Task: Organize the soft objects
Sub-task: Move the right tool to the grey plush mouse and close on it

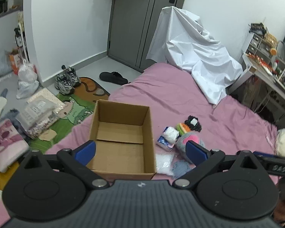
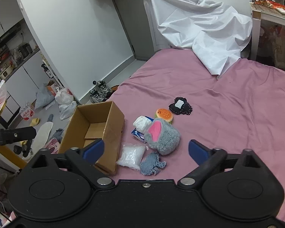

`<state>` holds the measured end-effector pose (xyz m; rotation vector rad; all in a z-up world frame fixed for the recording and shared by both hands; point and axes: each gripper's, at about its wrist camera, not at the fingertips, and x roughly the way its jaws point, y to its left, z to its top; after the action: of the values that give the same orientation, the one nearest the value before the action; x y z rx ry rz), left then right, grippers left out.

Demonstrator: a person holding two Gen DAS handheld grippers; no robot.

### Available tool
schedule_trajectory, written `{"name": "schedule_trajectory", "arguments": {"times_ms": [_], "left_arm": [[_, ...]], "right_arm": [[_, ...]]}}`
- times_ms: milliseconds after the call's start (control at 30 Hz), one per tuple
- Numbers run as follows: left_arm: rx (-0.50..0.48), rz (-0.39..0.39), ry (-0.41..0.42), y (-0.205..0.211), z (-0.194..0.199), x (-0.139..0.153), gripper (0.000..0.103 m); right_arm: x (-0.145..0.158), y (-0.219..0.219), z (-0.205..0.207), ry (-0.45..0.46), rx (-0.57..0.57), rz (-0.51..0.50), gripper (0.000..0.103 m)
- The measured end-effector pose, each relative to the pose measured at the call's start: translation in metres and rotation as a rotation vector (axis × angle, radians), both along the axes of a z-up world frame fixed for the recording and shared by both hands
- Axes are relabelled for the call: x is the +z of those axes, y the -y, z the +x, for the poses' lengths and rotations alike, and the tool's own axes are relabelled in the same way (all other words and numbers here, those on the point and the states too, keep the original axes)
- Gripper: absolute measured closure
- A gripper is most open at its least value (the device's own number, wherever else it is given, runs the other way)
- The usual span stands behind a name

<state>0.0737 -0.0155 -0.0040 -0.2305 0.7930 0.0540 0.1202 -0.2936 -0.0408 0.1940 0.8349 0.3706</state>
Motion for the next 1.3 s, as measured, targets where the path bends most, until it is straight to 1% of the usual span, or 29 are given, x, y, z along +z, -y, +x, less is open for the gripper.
{"name": "schedule_trajectory", "arguments": {"times_ms": [33,67,100,133,200,300,400,567,700,800,900,1000,1067,1200,1300], "left_arm": [[0.007,-0.014,0.003,0.000,0.003,-0.002,0.005],[0.015,-0.026,0.006,0.000,0.006,-0.005,0.007],[0.025,-0.041,0.008,0.000,0.009,-0.008,0.009],[0.035,-0.053,0.010,-0.001,0.013,-0.010,0.010],[0.047,-0.062,0.015,0.001,0.018,-0.014,0.014],[0.059,-0.080,0.019,0.006,0.026,-0.020,0.020],[0.075,-0.098,0.020,0.010,0.034,-0.027,0.022],[0.081,-0.124,0.036,0.021,0.049,-0.037,0.023],[0.094,-0.106,0.031,0.029,0.061,-0.047,0.029],[0.103,-0.124,0.014,0.031,0.069,-0.057,0.029],[0.131,-0.137,-0.020,0.031,0.077,-0.068,0.030],[0.162,-0.179,-0.025,0.029,0.083,-0.078,0.030],[0.175,-0.171,-0.020,0.031,0.085,-0.081,0.030],[0.154,-0.177,-0.010,0.040,0.094,-0.086,0.030],[0.127,-0.185,0.008,0.047,0.100,-0.087,0.030]], "right_arm": [[-0.004,0.000,0.004,-0.004,0.002,0.003,0.015],[-0.008,-0.001,0.007,-0.007,0.008,0.007,0.018],[-0.012,-0.001,0.009,-0.012,0.013,0.010,0.024],[-0.016,-0.002,0.012,-0.022,0.019,0.015,0.027],[-0.027,-0.004,0.019,-0.046,0.034,0.034,0.041],[-0.043,-0.006,0.031,-0.079,0.049,0.061,0.051],[-0.058,-0.009,0.041,-0.095,0.066,0.087,0.052],[-0.076,-0.017,0.059,-0.115,0.095,0.106,0.051],[-0.091,-0.026,0.074,-0.135,0.124,0.087,0.051],[-0.100,-0.031,0.085,-0.130,0.126,0.040,0.051],[-0.102,-0.032,0.093,-0.094,0.115,0.003,0.050],[-0.102,-0.028,0.098,-0.062,0.107,-0.008,0.050],[-0.102,-0.024,0.101,-0.043,0.089,-0.009,0.050],[-0.105,-0.012,0.110,-0.028,0.054,0.011,0.050],[-0.111,-0.004,0.119,-0.038,-0.004,0.010,0.051]]}}
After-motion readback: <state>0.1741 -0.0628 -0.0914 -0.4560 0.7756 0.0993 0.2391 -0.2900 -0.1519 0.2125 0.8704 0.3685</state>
